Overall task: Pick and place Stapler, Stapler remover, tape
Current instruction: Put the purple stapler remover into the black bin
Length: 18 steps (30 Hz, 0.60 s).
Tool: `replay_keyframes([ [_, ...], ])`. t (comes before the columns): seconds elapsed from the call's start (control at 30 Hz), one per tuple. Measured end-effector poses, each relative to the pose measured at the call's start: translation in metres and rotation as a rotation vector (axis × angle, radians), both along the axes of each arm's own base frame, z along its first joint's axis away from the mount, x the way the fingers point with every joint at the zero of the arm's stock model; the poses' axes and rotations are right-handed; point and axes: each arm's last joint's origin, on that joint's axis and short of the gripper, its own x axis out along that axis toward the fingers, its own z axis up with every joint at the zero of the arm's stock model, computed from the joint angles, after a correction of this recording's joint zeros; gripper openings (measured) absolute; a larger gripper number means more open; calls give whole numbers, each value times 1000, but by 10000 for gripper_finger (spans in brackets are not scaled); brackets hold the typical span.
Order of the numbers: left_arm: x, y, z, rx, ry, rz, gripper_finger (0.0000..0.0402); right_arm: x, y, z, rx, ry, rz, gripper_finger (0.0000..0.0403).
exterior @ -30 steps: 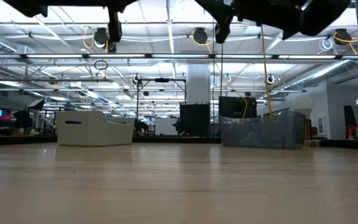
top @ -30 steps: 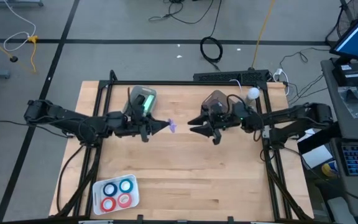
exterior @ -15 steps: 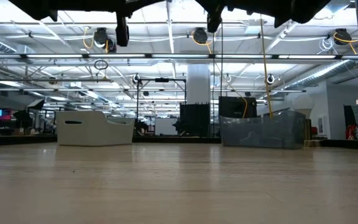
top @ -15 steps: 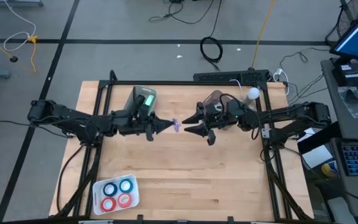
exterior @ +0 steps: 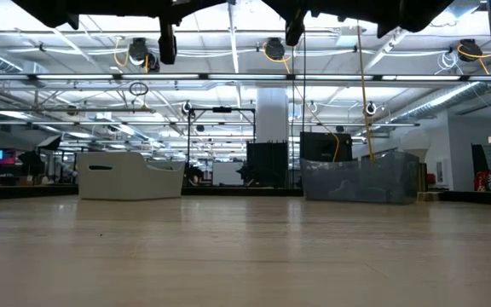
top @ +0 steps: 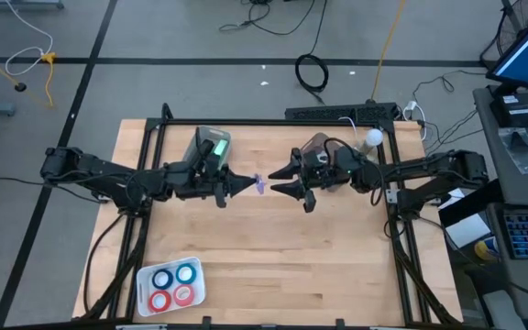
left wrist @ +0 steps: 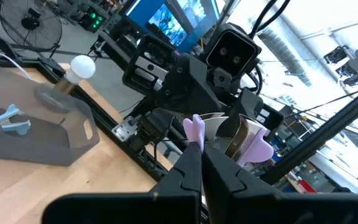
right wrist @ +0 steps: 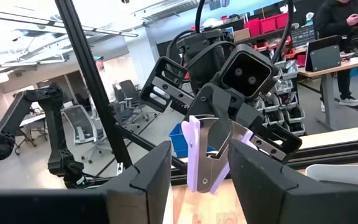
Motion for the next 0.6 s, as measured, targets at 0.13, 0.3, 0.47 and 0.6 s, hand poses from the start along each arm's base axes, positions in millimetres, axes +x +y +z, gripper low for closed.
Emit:
replay_keyframes([
  [0.13,0,2,0,0,0,7,1,0,-1,0,7,0,-41,158],
  [0.3,0,3,0,2,-1,14,1,0,-2,1,3,-11,-69,156],
  [0.47,1,3,2,10,-7,14,1,5,-1,2,8,-13,-63,160],
  [0.6,1,3,3,18,-8,14,1,12,1,-1,8,15,-54,161],
])
